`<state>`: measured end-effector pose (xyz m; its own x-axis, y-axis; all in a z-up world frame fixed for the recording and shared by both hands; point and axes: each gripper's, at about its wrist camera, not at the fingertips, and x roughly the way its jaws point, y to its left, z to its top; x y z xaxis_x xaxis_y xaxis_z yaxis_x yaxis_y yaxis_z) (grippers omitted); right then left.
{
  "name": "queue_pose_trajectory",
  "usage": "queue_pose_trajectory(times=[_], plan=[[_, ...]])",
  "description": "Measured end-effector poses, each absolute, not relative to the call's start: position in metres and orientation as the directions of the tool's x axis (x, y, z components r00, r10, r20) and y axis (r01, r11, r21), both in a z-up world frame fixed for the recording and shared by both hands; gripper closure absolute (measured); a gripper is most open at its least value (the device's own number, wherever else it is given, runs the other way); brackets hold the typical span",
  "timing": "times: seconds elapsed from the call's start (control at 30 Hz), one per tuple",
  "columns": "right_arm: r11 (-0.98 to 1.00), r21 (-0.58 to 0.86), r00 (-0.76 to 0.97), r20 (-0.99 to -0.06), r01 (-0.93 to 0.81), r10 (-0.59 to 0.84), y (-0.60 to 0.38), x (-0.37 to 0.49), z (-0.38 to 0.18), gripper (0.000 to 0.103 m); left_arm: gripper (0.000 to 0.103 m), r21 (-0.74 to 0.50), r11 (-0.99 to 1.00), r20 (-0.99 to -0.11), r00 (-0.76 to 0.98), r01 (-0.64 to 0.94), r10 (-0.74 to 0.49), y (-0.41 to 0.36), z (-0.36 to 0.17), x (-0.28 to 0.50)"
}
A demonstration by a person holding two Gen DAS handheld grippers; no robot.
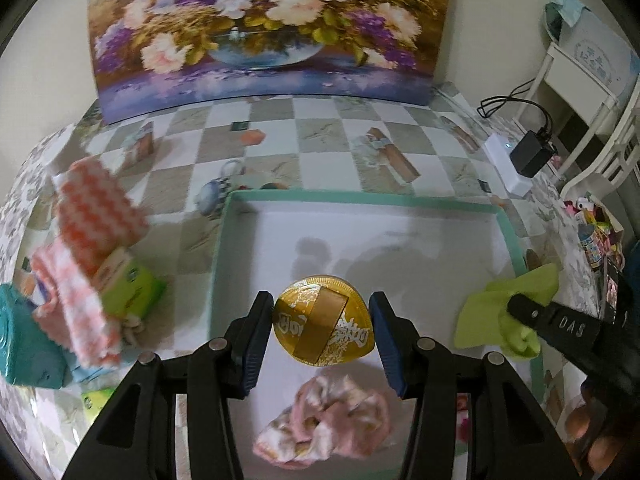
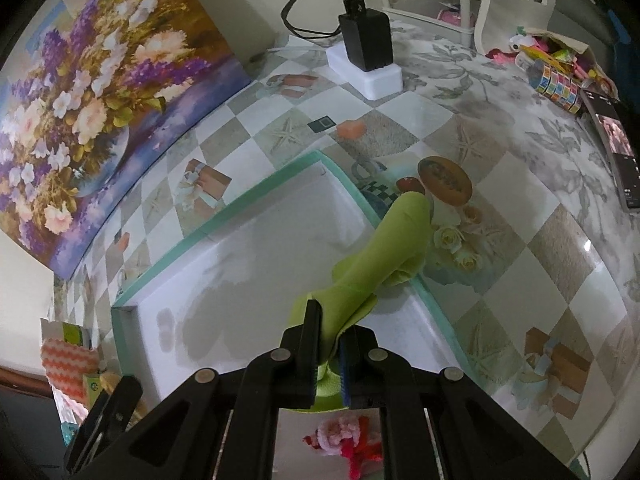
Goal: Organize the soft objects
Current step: 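Open left tool to drop gold ornament in tray while right tool drops green cloth, then move left tool to pink-and-white zigzag towel while right tool withdraws from tray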
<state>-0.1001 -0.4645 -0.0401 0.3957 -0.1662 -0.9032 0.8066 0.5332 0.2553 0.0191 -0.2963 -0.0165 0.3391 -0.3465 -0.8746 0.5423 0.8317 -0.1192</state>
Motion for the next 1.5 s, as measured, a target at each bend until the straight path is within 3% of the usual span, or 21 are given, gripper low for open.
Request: queue_pose_trajectory(times=[0.3,0.37,0.43,0.47,0.5,0.63,0.7,0.73,0.8,1.13,1.5], plan=[[0.599,0.227,0.408,-0.894,0.768,-0.184,-0.455,-0.089,-0.030,0.093,0.052,-0.156,0.815,-0.876,0.303,0.558,-0.375,-0.313,-0.021,0.022],[0.612,0.217,0.410,-0.892,0.760,-0.193,-0.453,-0.086,-0.027,0.087,0.051,-0.159,0.817,-0.877,0.300,0.554,-0.375,-0.313,-0.021,0.022],[0.622,0.209,0.410,-0.890,0.755,-0.199,-0.450,-0.085,-0.026,0.064,0.048,-0.164,0.818,-0.880,0.294,0.551,-0.374,-0.312,-0.021,0.022],[0.623,0.207,0.410,-0.890,0.754,-0.200,-0.450,-0.085,-0.025,0.058,0.040,-0.169,0.819,-0.881,0.289,0.549,-0.375,-0.311,-0.020,0.022],[0.625,0.207,0.410,-0.890,0.753,-0.201,-0.449,-0.085,-0.024,0.058,0.035,-0.171,0.819,-0.882,0.285,0.548,-0.375,-0.311,-0.020,0.022],[0.621,0.205,0.405,-0.892,0.757,-0.199,-0.449,-0.086,-0.025,0.055,0.031,-0.163,0.822,-0.884,0.289,0.546,-0.367,-0.309,-0.018,0.023],[0.619,0.197,0.398,-0.894,0.760,-0.204,-0.449,-0.087,-0.025,0.049,0.015,-0.145,0.834,-0.888,0.302,0.532,-0.347,-0.306,-0.018,0.025],[0.616,0.191,0.393,-0.895,0.764,-0.211,-0.450,-0.087,-0.025,0.044,0.013,-0.143,0.839,-0.889,0.305,0.525,-0.342,-0.304,-0.019,0.027],[0.612,0.188,0.390,-0.895,0.769,-0.216,-0.452,-0.089,-0.025,0.035,0.013,-0.153,0.848,-0.895,0.294,0.507,-0.337,-0.300,-0.021,0.032],[0.609,0.167,0.395,-0.881,0.775,-0.261,-0.450,-0.091,-0.014,0.019,0.013,-0.100,0.879,-0.915,0.304,0.466,-0.265,-0.292,-0.017,0.056],[0.642,0.130,0.399,-0.869,0.756,-0.293,-0.445,-0.081,-0.008,0.018,0.013,-0.134,0.893,-0.911,0.301,0.429,-0.281,-0.284,0.002,0.079]])
